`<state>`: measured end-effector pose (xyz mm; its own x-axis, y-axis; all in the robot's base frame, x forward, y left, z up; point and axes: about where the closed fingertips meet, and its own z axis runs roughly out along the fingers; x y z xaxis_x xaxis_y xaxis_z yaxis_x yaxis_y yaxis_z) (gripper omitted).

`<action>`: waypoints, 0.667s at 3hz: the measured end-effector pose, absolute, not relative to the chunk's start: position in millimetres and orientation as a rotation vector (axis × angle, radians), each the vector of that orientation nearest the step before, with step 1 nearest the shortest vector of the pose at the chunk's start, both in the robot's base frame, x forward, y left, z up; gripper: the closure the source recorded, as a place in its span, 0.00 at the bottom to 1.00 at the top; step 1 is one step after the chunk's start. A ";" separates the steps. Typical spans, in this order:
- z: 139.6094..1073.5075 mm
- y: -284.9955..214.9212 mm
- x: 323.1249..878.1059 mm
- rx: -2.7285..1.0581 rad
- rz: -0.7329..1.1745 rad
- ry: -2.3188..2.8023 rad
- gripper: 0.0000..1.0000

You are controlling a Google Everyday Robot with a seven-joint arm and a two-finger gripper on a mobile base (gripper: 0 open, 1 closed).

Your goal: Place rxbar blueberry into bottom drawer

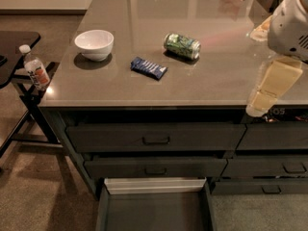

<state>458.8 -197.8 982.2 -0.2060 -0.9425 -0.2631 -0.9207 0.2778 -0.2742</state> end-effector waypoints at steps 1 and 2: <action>982.9 -197.7 458.9 -1.684 -0.083 2.176 0.00; 989.4 -175.0 476.2 -1.667 -0.054 2.089 0.00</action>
Offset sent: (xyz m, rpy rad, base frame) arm 0.0498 0.0638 0.0181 0.1745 -0.1518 0.0984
